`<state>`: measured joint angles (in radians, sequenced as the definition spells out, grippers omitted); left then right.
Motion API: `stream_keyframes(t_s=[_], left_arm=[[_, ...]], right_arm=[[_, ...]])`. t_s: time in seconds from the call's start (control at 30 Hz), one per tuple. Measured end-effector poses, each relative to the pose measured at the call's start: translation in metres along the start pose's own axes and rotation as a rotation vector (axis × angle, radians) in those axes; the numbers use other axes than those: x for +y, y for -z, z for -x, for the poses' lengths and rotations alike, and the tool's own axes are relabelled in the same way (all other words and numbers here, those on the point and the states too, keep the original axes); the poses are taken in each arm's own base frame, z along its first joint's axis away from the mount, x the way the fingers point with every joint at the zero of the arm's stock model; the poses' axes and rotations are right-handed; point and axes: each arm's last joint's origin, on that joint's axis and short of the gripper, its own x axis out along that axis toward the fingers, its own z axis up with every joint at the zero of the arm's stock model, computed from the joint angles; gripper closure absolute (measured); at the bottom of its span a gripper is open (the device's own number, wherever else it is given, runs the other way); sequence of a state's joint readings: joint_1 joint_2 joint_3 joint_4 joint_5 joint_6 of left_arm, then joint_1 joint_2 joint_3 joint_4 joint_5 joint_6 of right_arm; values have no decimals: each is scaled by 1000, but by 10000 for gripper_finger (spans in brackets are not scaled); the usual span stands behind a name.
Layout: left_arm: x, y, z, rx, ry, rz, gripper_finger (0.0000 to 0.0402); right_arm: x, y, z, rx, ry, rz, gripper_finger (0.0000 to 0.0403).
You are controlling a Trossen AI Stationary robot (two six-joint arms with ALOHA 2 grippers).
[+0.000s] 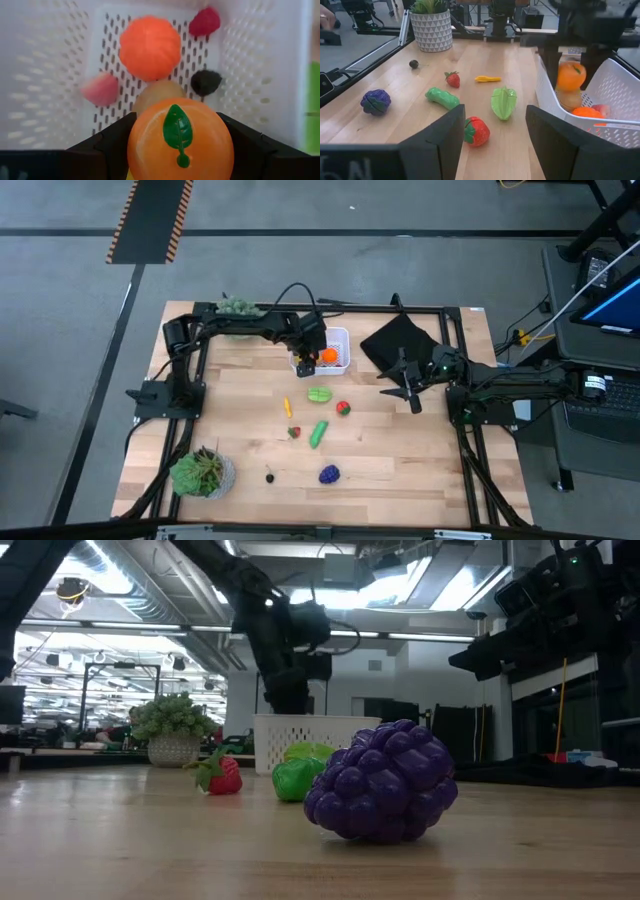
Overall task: Pick and placing Produce into tupperware
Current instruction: Put the tangerine into the white bin
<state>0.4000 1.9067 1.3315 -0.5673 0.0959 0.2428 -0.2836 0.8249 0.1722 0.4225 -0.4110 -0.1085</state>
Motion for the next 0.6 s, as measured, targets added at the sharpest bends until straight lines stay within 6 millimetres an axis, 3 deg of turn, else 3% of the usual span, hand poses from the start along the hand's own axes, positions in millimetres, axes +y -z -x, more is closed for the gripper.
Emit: stream_keyframes(t_s=[0.33, 0.6], left_arm=[[-1, 3, -15, 35, 17, 4, 138], [-1, -1, 7, -8, -8, -16, 142]], right_arm=[[0, 0, 0, 1, 0, 0, 191], [0, 0, 0, 2, 0, 0, 191]])
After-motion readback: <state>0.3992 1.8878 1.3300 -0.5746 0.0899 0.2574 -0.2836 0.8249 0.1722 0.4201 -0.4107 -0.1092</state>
